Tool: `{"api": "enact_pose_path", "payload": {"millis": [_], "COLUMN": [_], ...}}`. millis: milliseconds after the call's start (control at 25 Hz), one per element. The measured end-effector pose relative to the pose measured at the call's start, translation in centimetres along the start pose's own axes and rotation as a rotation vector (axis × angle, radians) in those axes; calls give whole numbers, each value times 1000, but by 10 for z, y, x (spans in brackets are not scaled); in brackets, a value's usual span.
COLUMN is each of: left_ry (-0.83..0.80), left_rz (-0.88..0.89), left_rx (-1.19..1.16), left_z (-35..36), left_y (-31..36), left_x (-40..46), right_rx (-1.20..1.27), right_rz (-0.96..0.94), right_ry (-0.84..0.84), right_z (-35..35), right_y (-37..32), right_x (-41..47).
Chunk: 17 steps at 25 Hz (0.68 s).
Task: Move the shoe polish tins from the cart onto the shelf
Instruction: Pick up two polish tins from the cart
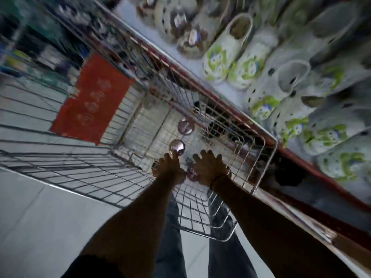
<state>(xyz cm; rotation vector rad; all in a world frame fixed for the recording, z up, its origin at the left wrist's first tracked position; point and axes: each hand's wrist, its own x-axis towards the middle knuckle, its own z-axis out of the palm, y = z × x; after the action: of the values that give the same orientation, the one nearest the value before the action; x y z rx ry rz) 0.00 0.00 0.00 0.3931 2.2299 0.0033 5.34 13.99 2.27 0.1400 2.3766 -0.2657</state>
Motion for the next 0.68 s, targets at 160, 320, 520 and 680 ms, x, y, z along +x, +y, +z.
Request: {"api": "enact_pose_path", "payload": {"millis": [160,320,520,680], "left_ry": [-180,-76,-59,75], "left_rz": [110,63,-6,37], "left_rx": [144,251,113,-66], "left_z": [61,73,26,-51], "left_y": [0,-3,2,1], "left_x": [32,34,4,-42], "right_rx": [-74,-114,-77,-23], "right_rz": [-66,-72,-28,-31], "right_ry": [-148,-53,-78,92], "right_z": [52,77,39,-40], "right_y": [-16,-20,-15,-18], "right_x": [31,37,16,-12]}}
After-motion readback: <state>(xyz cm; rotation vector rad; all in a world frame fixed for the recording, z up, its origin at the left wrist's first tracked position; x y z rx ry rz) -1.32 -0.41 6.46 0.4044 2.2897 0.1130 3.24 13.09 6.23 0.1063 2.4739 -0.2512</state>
